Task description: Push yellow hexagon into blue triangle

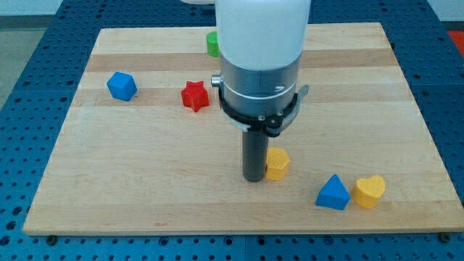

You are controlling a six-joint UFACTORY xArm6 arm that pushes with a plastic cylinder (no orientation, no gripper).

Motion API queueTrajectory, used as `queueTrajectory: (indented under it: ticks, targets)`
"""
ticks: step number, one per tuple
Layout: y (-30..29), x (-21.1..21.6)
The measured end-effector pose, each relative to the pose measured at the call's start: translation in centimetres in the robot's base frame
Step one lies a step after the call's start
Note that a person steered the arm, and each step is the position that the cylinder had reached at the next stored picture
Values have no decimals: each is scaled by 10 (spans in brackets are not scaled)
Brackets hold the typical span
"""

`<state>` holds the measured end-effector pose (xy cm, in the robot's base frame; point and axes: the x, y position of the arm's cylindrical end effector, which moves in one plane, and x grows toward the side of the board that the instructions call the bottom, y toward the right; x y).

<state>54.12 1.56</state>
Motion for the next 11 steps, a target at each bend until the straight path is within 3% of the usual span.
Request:
queueTrajectory:
  ticks: [5,9,11]
  targets:
    - [-5,-26]
    - [80,-20]
    - [38,-15]
